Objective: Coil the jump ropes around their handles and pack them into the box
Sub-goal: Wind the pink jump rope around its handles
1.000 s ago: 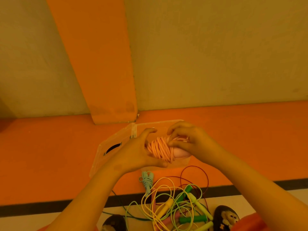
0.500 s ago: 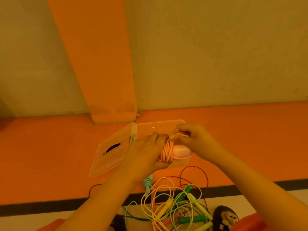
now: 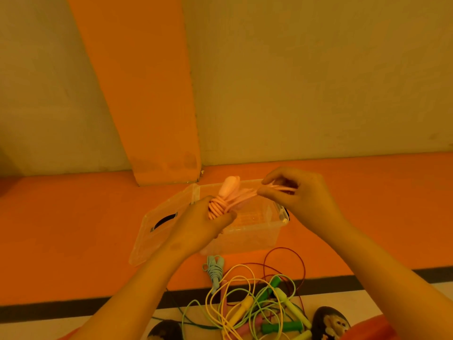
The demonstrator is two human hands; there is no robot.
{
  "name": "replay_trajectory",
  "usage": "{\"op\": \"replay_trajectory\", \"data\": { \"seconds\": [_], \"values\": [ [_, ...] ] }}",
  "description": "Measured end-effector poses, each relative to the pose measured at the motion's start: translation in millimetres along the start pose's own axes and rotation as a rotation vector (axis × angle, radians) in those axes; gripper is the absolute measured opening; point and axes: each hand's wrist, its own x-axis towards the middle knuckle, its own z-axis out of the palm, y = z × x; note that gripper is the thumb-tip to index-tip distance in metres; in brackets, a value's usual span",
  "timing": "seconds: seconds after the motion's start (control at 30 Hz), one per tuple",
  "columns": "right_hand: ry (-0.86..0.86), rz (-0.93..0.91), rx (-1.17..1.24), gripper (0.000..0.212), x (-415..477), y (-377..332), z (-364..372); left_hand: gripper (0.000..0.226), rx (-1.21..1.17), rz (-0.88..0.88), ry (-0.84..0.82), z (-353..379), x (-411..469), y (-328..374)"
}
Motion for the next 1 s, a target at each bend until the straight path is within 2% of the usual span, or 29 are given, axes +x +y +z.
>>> {"op": "replay_trajectory", "data": {
  "seconds": [0.1, 0.2, 0.33, 0.6, 0.77, 0.87, 1.0],
  "values": [
    [-0.016, 0.134, 0.273, 0.021, 1, -6, -6, 0.015, -0.199, -0.04, 0.0, -4, -1, 4],
    [-0.029, 0.196, 0.559, 0.025, 2, -11, -6, 0.01, -0.3, -0.107, -0.025, -2, -3, 9],
    [0.017, 0.254, 0.789, 0.022, 2, -9, 0, 0.011, -0.337, -0.153, -0.086, 8, -4, 14],
    [0.196, 0.428, 1.22, 0.015, 10, -7, 16, 0.014, -0.361, -0.127, -0.143, 14, -7, 20],
    [0.202, 0.461, 1.495, 0.051, 16, -8, 26, 0.015, -0.36, -0.124, -0.151, 17, -10, 20],
    [0.202, 0.464, 1.535, 0.059, 17, -5, 27, 0.011, -0.319, -0.111, -0.153, 16, -12, 19],
    [0.15, 0.392, 1.296, 0.032, 15, -3, 22, 0.009, -0.298, -0.111, -0.156, 17, -14, 16]
  ]
}}
